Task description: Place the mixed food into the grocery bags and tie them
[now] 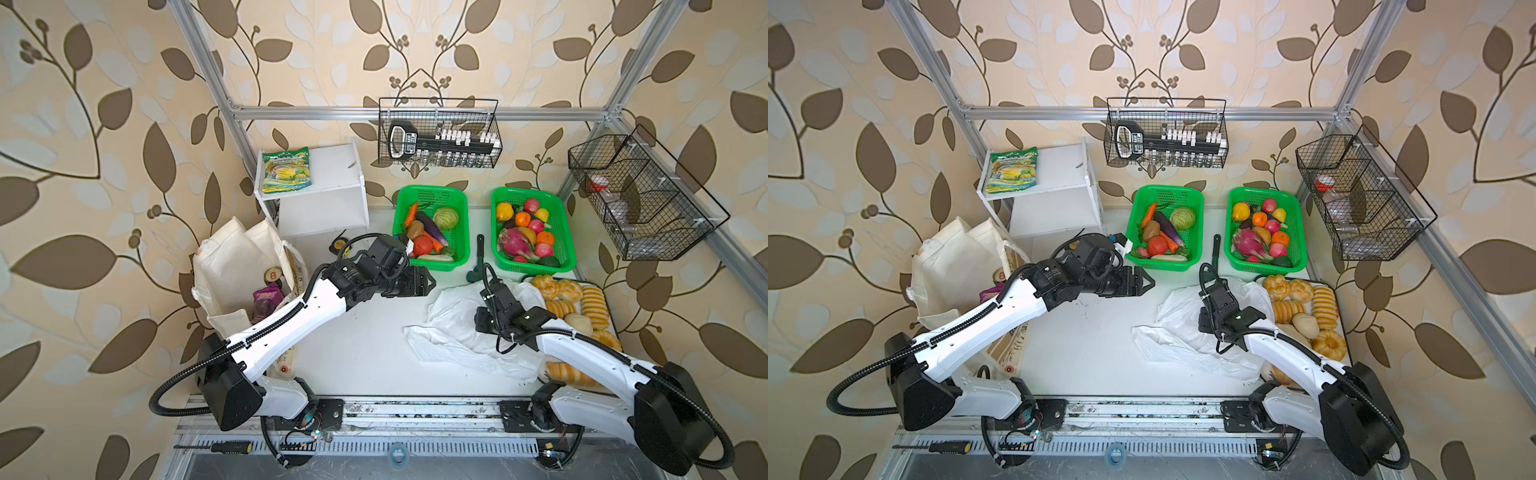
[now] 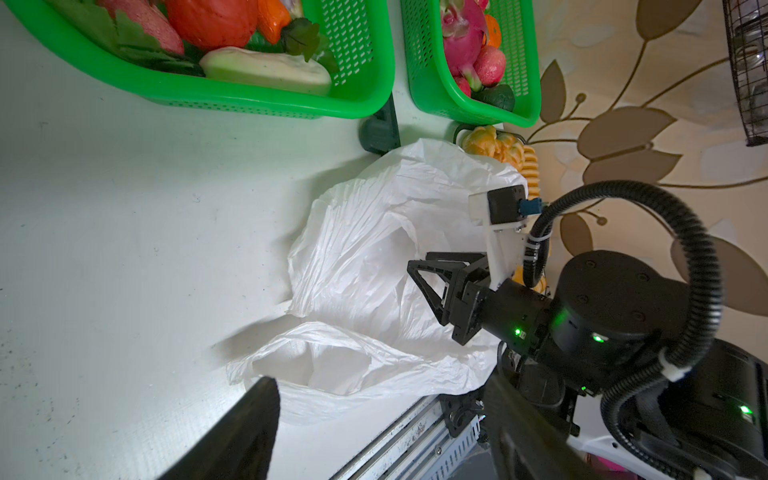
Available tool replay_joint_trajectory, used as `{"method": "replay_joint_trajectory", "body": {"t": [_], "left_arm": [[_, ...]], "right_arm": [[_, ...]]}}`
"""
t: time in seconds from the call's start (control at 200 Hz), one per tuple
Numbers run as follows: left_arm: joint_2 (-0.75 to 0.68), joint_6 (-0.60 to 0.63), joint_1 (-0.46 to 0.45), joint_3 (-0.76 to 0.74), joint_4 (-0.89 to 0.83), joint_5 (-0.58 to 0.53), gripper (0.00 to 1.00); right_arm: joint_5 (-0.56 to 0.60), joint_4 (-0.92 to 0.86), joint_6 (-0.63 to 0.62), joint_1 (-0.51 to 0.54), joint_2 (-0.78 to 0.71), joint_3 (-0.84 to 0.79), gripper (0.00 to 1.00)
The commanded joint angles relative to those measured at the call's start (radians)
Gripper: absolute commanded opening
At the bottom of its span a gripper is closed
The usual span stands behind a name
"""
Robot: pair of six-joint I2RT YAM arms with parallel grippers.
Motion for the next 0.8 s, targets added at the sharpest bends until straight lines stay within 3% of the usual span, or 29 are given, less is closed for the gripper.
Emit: {"method": "replay_joint_trajectory", "body": {"t": [0.0,0.13,0.185,0.33,0.405,0.485,0.58,0.795], "left_arm": [[-0.001,0.022,-0.001,-0.016,-0.025,-0.056,0.8],[-0.011,0.035,0.0,-0.015,-0.074,-0.125,0.82],[-0.024,0.026,0.0,-0.017,-0.093,-0.173,0.83],[-0.07,0.029,0.017,-0.012,-0.128,-0.254,0.89],[-0.097,0.036,0.043,-0.02,-0.116,-0.238,0.92],[-0.116,0.029,0.093,-0.038,-0.084,-0.146,0.94],[-0.113,0.03,0.137,-0.045,-0.084,-0.057,0.95],[-0.128,0.122,0.14,-0.059,-0.133,-0.07,0.96]], "right_arm": [[0.005,0.018,-0.03,0.009,0.039,0.002,0.27],[0.055,-0.012,-0.055,0.052,-0.019,0.033,0.0],[0.011,-0.006,-0.077,0.059,-0.074,0.041,0.0],[-0.235,-0.02,-0.167,0.032,-0.228,0.065,0.0],[-0.346,-0.036,-0.211,0.013,-0.279,0.084,0.0],[-0.45,-0.03,-0.239,-0.001,-0.309,0.107,0.0],[-0.484,-0.005,-0.218,-0.012,-0.315,0.113,0.0],[-0.579,0.08,-0.144,-0.033,-0.283,0.109,0.0]]}}
